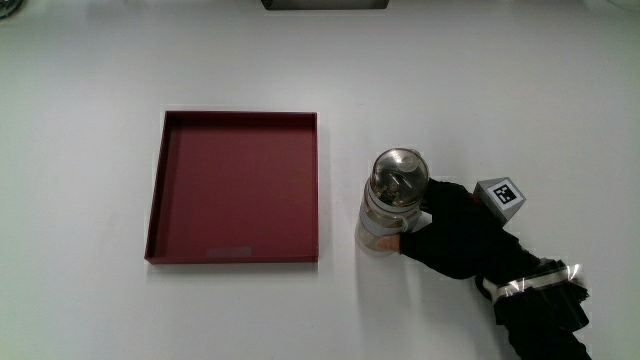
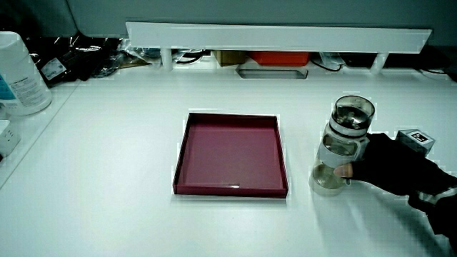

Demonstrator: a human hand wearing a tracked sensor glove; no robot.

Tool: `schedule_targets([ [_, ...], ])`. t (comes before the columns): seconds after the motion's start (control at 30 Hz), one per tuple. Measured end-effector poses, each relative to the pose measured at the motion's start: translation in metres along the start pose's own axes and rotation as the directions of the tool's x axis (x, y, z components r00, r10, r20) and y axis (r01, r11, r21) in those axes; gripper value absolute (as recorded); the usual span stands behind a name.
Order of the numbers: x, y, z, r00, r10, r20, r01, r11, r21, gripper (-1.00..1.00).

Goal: Place bottle

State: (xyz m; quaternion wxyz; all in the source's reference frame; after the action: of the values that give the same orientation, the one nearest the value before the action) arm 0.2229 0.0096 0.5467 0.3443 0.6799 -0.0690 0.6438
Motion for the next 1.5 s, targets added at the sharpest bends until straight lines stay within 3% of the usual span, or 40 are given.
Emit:
schedule_targets([
  [0.27, 0.005, -0.001, 0.001, 0.999, -0.012, -0.035, 0.012, 0.9999, 0.001, -0.16],
  [0.83, 0.012, -0.004, -0.003, 1.000, -0.020, -0.012, 0.020, 0.9998, -0.001, -0.61],
  [0.9, 0.010, -0.006, -0.002, 1.000, -0.024, -0.019, 0.024, 0.9997, -0.001, -0.66],
  [1.03, -0.001, -0.010, 0.004, 0.998, -0.048, -0.034, 0.046, 0.9976, -0.051, -0.76],
  [1.13, -0.018, -0.015, 0.013, 0.998, -0.067, 0.019, 0.069, 0.9938, -0.087, -0.84],
  [1.17, -0.024, -0.017, 0.016, 0.995, -0.083, 0.063, 0.089, 0.9915, -0.095, -0.87],
  [1.23, -0.042, -0.020, 0.020, 0.976, -0.120, 0.180, 0.141, 0.9838, -0.110, -0.92],
  [1.27, -0.049, -0.022, 0.022, 0.961, -0.137, 0.242, 0.165, 0.9812, -0.101, -0.95],
  [1.33, -0.062, -0.027, 0.027, 0.917, -0.158, 0.366, 0.196, 0.9782, -0.069, -1.00],
  [1.4, -0.075, -0.033, 0.029, 0.882, -0.174, 0.438, 0.218, 0.9746, -0.052, -1.00],
  [1.43, -0.081, -0.037, 0.030, 0.859, -0.196, 0.473, 0.240, 0.9702, -0.034, -1.00],
  [1.5, -0.089, -0.042, 0.032, 0.834, -0.170, 0.525, 0.224, 0.9739, -0.040, -1.00],
])
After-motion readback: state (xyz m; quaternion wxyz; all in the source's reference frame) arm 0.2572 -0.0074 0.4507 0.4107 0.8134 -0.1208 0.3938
